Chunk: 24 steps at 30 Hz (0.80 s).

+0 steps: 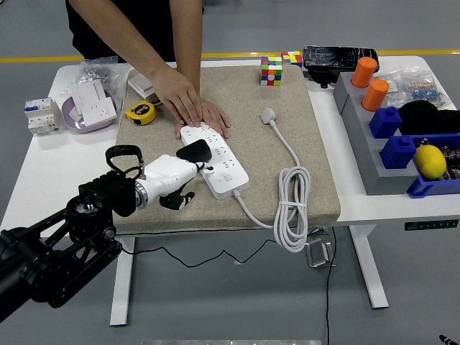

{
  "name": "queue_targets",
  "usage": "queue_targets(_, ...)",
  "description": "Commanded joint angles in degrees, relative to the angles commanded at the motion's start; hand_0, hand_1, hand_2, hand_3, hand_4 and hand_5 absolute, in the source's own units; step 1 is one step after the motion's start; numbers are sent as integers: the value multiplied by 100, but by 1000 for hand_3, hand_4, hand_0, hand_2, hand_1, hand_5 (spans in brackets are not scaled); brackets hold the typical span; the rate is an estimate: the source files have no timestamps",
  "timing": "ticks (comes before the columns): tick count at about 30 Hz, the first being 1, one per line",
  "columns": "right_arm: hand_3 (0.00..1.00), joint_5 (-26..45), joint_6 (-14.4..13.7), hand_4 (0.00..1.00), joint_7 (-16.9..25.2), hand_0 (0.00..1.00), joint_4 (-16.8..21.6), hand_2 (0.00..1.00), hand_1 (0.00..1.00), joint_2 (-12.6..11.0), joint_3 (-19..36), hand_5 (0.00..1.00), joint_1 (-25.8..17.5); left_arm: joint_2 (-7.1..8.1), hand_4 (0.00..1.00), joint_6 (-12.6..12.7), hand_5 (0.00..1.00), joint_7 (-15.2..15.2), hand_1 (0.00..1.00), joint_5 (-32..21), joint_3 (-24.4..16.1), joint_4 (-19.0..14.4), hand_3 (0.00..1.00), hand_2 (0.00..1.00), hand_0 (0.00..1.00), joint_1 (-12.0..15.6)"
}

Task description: Pick up the plug,place it near the board,insert it into the board,press the button

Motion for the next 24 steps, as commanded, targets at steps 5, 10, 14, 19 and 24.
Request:
queue_targets(5, 773, -13, -1, 998, 3, 913, 7, 766, 803, 4, 9, 808, 25, -112, 521, 13, 2, 1, 60, -49, 164, 52, 918, 166, 121, -120)
queue_targets(10, 774, -13, -1, 998, 2, 914, 6, 766, 803, 5, 4, 808, 26, -145, 519, 82, 2, -22, 60, -78, 280, 127, 919, 166, 121, -165)
queue_targets(14, 774, -2, 0, 998, 1, 913, 0, 766, 803, 2, -7, 808, 18, -167, 515, 109, 2, -26, 59, -77, 285, 167, 919, 166, 122, -187)
queue_targets(19, 775, -14, 0, 998, 8, 914, 1, 766, 803, 7, 20, 808, 36, -207, 512, 126, 2, -29, 59, -87, 325, 192, 919, 166, 123, -248)
queue_targets(24, 774, -11, 0, 998, 7, 914, 1, 766, 804, 1, 8, 808, 42, -220, 516, 129, 2, -40, 59, -117, 429, 249, 918, 166, 124, -289)
